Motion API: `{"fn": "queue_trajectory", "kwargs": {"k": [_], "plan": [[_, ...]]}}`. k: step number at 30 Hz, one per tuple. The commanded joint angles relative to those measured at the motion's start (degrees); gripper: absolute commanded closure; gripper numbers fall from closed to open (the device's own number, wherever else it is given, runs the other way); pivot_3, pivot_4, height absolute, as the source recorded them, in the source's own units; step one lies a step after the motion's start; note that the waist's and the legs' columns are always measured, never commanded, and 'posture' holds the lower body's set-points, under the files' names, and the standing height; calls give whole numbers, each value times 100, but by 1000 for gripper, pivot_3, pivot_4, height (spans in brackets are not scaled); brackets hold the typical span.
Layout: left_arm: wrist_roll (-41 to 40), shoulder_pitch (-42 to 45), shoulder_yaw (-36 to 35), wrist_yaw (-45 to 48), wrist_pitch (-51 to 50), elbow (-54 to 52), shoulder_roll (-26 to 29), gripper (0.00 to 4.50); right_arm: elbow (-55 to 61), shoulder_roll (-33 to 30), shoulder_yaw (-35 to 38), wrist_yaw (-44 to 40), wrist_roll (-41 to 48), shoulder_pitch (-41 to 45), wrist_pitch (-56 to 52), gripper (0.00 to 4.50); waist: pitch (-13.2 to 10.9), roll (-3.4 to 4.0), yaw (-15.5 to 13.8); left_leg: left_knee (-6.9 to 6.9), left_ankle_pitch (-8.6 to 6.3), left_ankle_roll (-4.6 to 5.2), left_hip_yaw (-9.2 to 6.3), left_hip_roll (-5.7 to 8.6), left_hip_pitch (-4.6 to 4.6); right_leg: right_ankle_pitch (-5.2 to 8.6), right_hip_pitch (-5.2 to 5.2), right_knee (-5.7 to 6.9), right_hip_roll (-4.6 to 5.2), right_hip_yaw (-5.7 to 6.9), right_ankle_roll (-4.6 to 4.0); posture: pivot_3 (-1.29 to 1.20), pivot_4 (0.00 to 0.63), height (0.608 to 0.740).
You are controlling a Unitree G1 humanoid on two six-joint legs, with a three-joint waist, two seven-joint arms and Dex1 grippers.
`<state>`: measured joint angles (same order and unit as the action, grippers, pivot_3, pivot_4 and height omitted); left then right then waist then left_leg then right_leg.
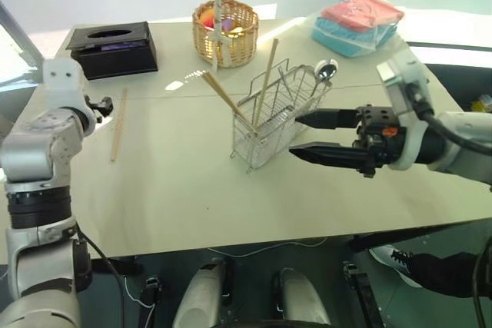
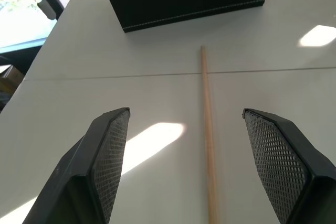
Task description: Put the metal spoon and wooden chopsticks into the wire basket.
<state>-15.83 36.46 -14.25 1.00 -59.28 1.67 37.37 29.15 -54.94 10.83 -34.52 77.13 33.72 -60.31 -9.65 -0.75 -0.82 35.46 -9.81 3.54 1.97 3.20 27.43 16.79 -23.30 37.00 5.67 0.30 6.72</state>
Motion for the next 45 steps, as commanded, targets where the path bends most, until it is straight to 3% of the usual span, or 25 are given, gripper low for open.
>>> {"fn": "queue_trajectory", "kwargs": {"k": [1,9,16,20,26,29,34,45], "plan": [[297,32,84,-69,61,245,-49,876,95,52,127,142,7,80,130,926,0,0,10,-1,0,0,2,0,0,-1,-1,0,1,0,1,0,150,740],[645,574,120,-84,661,1851,-241,876,194,35,241,393,97,-45,151,926,-1,-2,7,-17,3,-4,9,0,0,-2,-11,1,4,0,3,0,150,740],[908,1317,368,309,856,3470,-54,876,244,-31,360,548,172,-143,167,926,1,-4,11,-16,3,-3,31,0,1,-6,-5,4,19,1,9,0,150,740],[1087,1452,653,608,697,3821,29,876,254,-50,415,615,201,-166,176,926,1,-4,17,-20,3,-3,42,0,1,-11,-7,7,23,1,19,0,150,740],[1059,1256,482,609,446,3683,-40,876,239,-104,493,604,173,-236,195,926,3,-2,23,-21,3,-3,50,0,-1,-11,-8,7,29,1,19,0,150,740],[1003,1075,314,557,264,3425,-61,1640,201,-117,523,578,127,-232,202,926,4,-2,37,-21,3,-3,55,0,-2,-12,-8,8,31,1,20,0,150,740],[949,862,57,494,-11,3051,-54,4313,151,-107,519,518,24,-208,224,926,5,-1,120,-23,3,-3,58,-1,-5,-12,-10,13,31,1,20,0,150,740],[988,800,47,559,355,2497,24,4451,62,-20,445,349,-253,-230,318,926,6,-1,146,-25,3,-2,61,-1,-6,-13,-12,14,33,1,22,0,150,740]]}}
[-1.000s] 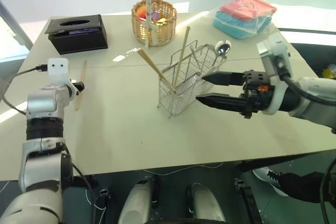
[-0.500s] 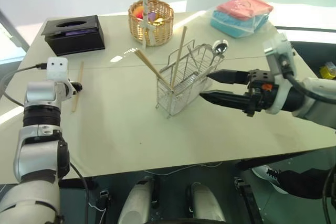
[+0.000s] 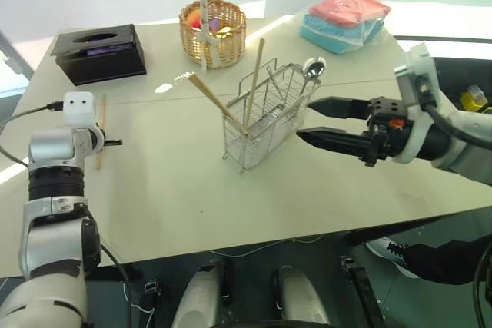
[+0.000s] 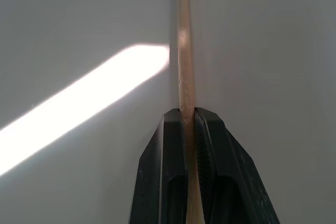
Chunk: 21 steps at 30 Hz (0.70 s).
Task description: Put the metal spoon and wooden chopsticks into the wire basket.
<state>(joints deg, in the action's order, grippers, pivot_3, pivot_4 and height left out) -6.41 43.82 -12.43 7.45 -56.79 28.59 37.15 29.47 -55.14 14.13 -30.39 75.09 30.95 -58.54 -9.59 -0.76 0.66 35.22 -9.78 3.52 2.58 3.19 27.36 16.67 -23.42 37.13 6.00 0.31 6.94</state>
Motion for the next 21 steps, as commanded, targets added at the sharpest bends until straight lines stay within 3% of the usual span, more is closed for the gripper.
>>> {"fn": "queue_trajectory", "kwargs": {"k": [1,4,11,21], "plan": [[34,110,-228,-169,297,-217,21,4451,22,19,107,-66,-65,49,150,926,0,0,-5,0,0,0,0,0,0,0,0,0,0,0,0,0,150,740],[-87,189,-413,-65,1609,-572,-45,4451,20,60,102,-85,-127,14,174,926,-4,-8,-37,1,0,0,1,0,5,-1,-2,-2,2,1,0,0,150,740],[-1131,628,-822,890,3157,-1629,-529,4451,33,179,91,-104,-239,-83,233,926,-4,-11,-139,1,-1,1,21,0,7,-9,-4,-8,12,2,-5,0,150,740],[-3976,1470,-1205,1489,2217,-3410,-1371,4451,55,299,101,-135,-400,-230,337,926,-4,-11,-128,13,2,4,24,0,3,-15,0,-1,10,4,4,0,150,740]]}}
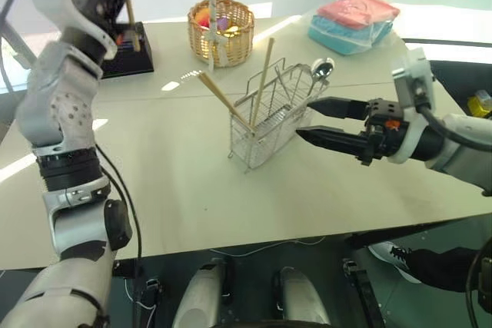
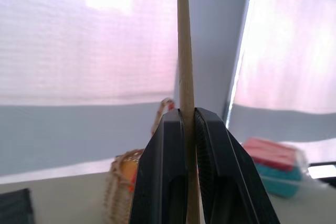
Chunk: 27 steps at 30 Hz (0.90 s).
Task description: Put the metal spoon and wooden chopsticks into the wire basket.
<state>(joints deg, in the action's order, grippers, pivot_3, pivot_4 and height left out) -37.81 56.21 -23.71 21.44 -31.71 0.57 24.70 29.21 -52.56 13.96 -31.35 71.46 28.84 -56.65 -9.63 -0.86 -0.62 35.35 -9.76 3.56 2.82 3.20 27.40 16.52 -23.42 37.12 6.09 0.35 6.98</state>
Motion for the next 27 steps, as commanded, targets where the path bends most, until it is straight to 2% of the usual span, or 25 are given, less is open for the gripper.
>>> {"fn": "queue_trajectory", "kwargs": {"k": [1,12,22,27], "plan": [[-991,217,-50,89,-362,-703,-190,4451,89,34,119,-53,-55,-38,144,926,1,1,-1,1,1,1,0,0,-1,-1,3,0,-1,0,2,0,150,740],[-1780,-24,493,141,-414,-1190,-1002,4451,205,-463,412,-284,55,-419,-89,926,0,0,-16,54,-4,29,-3,-1,-13,-2,40,6,-6,2,4,0,150,740],[-1100,-818,1642,731,-56,-990,-1622,4451,233,-724,571,-504,-340,-959,-50,926,0,1,-23,65,-19,32,-3,-1,-12,-1,50,-4,-5,2,2,0,150,740],[-817,-1072,1984,901,-3,-1063,-1660,4451,258,-786,586,-586,-614,-1132,42,926,1,1,-14,64,-21,34,-3,-1,-12,0,50,-6,-4,1,1,0,150,740]]}}
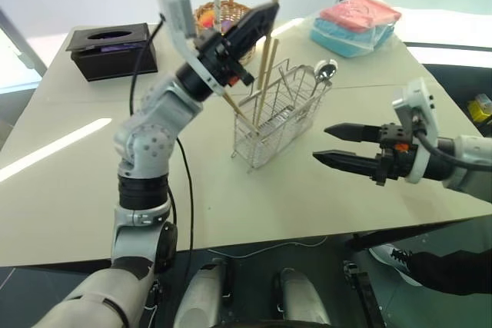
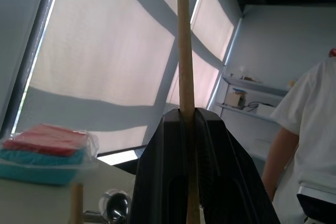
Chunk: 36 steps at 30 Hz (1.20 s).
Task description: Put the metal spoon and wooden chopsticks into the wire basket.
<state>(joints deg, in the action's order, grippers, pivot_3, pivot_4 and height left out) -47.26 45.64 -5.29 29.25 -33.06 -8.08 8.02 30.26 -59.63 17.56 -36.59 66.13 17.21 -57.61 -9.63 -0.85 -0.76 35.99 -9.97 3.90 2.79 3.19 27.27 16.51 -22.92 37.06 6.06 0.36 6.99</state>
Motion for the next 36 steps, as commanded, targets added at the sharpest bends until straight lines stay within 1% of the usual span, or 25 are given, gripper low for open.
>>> {"fn": "queue_trajectory", "kwargs": {"k": [1,8,17,20,30,33,34,36], "plan": [[201,-56,193,137,140,-219,30,4451,153,-81,220,-56,-123,43,150,926,0,0,1,0,0,0,0,0,0,0,0,0,0,0,-1,0,150,740],[707,-314,424,160,294,-217,146,4451,57,-1,119,3,-264,269,168,926,0,1,-10,0,-1,0,0,0,0,3,-1,-1,1,0,-5,0,150,740],[1119,-611,580,370,685,167,-67,4451,-26,178,4,-54,-452,319,280,926,0,1,-7,-1,-3,3,1,0,2,6,0,-6,3,0,-10,0,150,740],[1276,-660,748,465,790,214,-155,4451,47,231,63,-33,-429,261,267,926,0,1,-10,0,-3,4,1,0,2,1,0,-6,3,0,-2,0,150,740],[1416,-741,821,583,840,188,-224,4451,103,229,168,49,-318,261,199,926,0,1,-4,-2,-4,4,0,0,3,3,-2,-7,4,0,-6,0,150,740],[1426,-745,787,602,837,188,-203,3344,92,216,158,60,-305,280,198,926,0,1,-5,-1,-4,5,1,0,4,5,-1,-8,4,0,-8,0,150,740],[1436,-747,782,600,844,184,-197,2898,89,214,154,62,-304,286,197,926,0,1,-5,-1,-4,5,1,0,4,5,-1,-8,4,0,-9,0,150,740],[1492,-742,757,522,887,189,-202,1824,77,216,136,63,-305,307,197,926,0,1,-5,-1,-4,5,0,0,4,5,-1,-8,4,0,-9,0,150,740]]}}
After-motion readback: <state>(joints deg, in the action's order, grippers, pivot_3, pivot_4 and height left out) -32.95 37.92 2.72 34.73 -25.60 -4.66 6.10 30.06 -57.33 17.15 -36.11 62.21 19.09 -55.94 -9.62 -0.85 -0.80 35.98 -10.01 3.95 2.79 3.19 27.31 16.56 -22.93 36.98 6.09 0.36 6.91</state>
